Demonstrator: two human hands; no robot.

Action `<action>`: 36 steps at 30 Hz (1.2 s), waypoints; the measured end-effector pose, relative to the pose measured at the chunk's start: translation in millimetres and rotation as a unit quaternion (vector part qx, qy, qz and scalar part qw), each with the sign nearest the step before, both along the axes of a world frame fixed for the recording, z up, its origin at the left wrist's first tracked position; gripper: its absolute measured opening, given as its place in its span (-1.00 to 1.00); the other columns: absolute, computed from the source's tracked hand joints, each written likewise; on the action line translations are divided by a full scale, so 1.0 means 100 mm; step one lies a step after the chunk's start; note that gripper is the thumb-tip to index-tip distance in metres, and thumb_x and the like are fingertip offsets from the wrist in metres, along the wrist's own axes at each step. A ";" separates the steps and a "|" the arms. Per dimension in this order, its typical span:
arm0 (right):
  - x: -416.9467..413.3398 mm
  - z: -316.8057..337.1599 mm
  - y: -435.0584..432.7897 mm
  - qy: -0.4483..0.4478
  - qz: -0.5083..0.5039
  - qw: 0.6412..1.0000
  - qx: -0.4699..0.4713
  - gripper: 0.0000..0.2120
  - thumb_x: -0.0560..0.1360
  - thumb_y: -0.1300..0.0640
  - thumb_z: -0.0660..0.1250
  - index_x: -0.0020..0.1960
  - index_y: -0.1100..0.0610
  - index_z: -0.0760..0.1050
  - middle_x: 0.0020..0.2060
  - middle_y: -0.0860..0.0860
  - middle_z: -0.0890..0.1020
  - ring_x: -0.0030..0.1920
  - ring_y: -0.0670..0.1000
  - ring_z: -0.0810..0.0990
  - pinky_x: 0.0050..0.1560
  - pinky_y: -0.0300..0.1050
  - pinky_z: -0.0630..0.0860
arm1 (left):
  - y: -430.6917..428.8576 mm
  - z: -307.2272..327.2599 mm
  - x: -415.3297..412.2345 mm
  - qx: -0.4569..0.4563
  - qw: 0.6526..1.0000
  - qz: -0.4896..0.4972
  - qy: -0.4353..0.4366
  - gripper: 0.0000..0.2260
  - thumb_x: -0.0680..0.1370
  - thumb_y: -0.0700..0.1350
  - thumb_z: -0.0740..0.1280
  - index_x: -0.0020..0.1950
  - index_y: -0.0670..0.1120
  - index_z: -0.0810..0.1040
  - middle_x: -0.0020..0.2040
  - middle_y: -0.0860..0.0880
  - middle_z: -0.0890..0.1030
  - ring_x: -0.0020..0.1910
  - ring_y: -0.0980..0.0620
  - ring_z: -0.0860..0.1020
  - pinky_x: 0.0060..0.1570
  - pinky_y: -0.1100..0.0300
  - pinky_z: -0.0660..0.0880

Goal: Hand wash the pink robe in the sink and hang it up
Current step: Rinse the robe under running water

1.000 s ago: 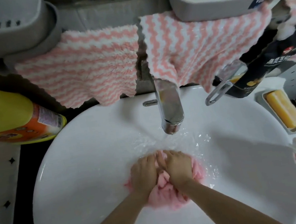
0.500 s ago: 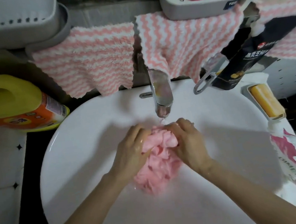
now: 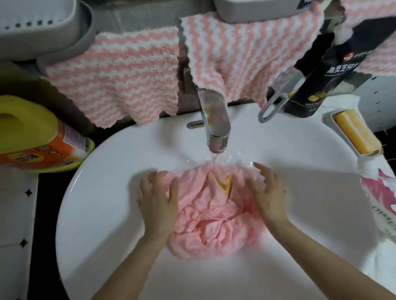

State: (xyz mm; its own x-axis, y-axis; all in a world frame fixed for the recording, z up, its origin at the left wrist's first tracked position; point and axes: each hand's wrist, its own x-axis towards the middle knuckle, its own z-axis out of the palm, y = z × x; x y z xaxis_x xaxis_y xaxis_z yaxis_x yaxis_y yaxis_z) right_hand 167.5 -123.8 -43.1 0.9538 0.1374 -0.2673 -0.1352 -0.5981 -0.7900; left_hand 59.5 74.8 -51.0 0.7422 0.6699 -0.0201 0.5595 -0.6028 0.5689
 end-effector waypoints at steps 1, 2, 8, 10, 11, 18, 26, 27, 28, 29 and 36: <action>0.06 -0.05 0.12 0.107 -0.014 0.994 0.012 -0.37 0.32 -0.34 0.20 0.32 -0.09 0.42 0.19 0.01 0.53 0.20 0.04 0.50 0.26 0.04 0.41 | -0.01 -0.02 0.09 -0.093 0.994 0.031 0.045 -0.67 0.59 0.11 0.11 0.08 -0.12 0.47 0.11 -0.15 0.50 0.17 -0.17 0.39 0.19 0.01 0.30; 0.09 -0.11 0.23 0.161 0.011 0.987 0.002 -0.38 0.34 -0.35 0.23 0.32 -0.11 0.41 0.19 -0.02 0.54 0.22 0.04 0.51 0.27 0.02 0.41 | -0.05 -0.04 0.19 -0.204 0.975 0.043 0.074 -0.68 0.62 0.10 0.11 0.11 -0.12 0.47 0.14 -0.16 0.50 0.20 -0.19 0.40 0.24 0.01 0.30; 0.23 0.06 0.42 0.337 0.062 0.929 0.143 -0.42 0.48 -0.30 0.24 -0.09 0.24 0.65 -0.21 0.06 0.69 -0.18 0.02 0.66 -0.05 -0.15 0.54 | -0.28 0.26 0.47 -0.537 0.829 0.156 -0.001 -0.64 0.58 0.19 0.16 -0.06 -0.03 0.60 -0.06 -0.03 0.64 -0.02 -0.04 0.58 0.02 0.17 0.43; 0.11 0.17 0.32 0.234 0.079 0.966 0.083 -0.48 0.49 -0.24 0.28 -0.39 0.18 0.52 -0.48 -0.05 0.51 -0.43 -0.05 0.42 -0.34 -0.20 0.37 | -0.35 0.33 0.37 -0.449 0.890 0.069 0.031 -0.77 0.52 0.16 0.27 -0.08 0.02 0.55 -0.14 0.05 0.61 -0.08 -0.01 0.57 -0.10 0.25 0.47; 0.00 0.17 0.25 0.163 0.100 0.981 0.046 -0.54 0.49 -0.20 0.31 -0.43 0.09 0.42 -0.51 -0.09 0.42 -0.45 -0.07 0.33 -0.37 -0.18 0.29 | -0.37 0.32 0.26 -0.372 0.926 0.014 0.068 -0.75 0.46 0.18 0.31 0.03 0.07 0.51 -0.08 0.09 0.57 -0.04 0.03 0.54 -0.12 0.30 0.45; -0.61 -0.37 -0.08 -0.119 0.387 0.896 -0.182 -0.37 0.46 -0.41 0.08 0.47 -0.35 -0.01 0.55 0.02 -0.01 0.54 0.16 -0.03 0.46 0.28 -0.01 | -0.54 -0.28 -0.41 -0.035 0.967 -0.208 0.146 -0.09 0.23 0.44 0.23 0.49 0.17 0.01 0.56 -0.06 -0.03 0.50 -0.08 0.10 0.37 -0.19 0.16; -0.47 -0.51 0.21 -0.173 0.349 0.896 -0.213 -0.54 0.37 -0.23 0.16 0.20 -0.08 0.44 0.06 -0.04 0.58 0.00 0.07 0.59 -0.04 0.02 0.60 | -0.70 -0.53 -0.21 0.094 0.987 -0.126 0.025 -0.68 0.43 -0.07 0.15 0.17 -0.05 0.42 0.02 -0.03 0.49 -0.11 -0.10 0.51 -0.19 0.07 0.44; -0.40 -0.54 0.26 -0.171 0.342 0.897 -0.221 -0.58 0.37 -0.20 0.15 0.14 -0.06 0.47 -0.01 -0.04 0.60 -0.08 0.05 0.60 -0.14 -0.05 0.60 | -0.67 -0.55 -0.12 0.092 0.988 -0.119 0.034 -0.72 0.46 -0.09 0.15 0.15 -0.06 0.42 -0.08 -0.04 0.51 -0.19 -0.09 0.51 -0.29 0.09 0.46; -0.33 -0.56 0.33 -0.176 0.326 0.902 -0.221 -0.61 0.35 -0.18 0.15 0.07 -0.03 0.50 -0.08 -0.05 0.62 -0.16 0.04 0.61 -0.24 -0.12 0.57 | -0.62 -0.55 -0.02 0.072 0.990 -0.111 0.043 -0.78 0.48 -0.09 0.14 0.11 -0.06 0.41 -0.18 -0.05 0.52 -0.26 -0.09 0.52 -0.38 0.11 0.47; -0.25 -0.56 0.41 -0.165 0.313 0.909 -0.219 -0.64 0.35 -0.15 0.15 0.00 0.01 0.53 -0.15 -0.04 0.64 -0.24 0.03 0.62 -0.34 -0.17 0.53 | -0.57 -0.52 0.10 0.037 0.992 -0.102 0.061 -0.82 0.50 -0.09 0.13 0.06 -0.07 0.41 -0.24 -0.07 0.52 -0.31 -0.09 0.53 -0.41 0.13 0.49; -0.13 -0.20 0.24 0.003 0.240 0.971 0.003 -0.76 0.51 0.00 0.21 0.17 -0.14 0.45 0.00 -0.10 0.65 0.00 -0.05 0.60 0.02 -0.08 0.52 | -0.36 -0.10 0.00 -0.095 0.980 -0.173 0.006 -0.57 0.42 0.08 0.31 0.23 -0.02 0.35 0.04 0.07 0.45 -0.04 0.03 0.48 -0.07 0.12 0.48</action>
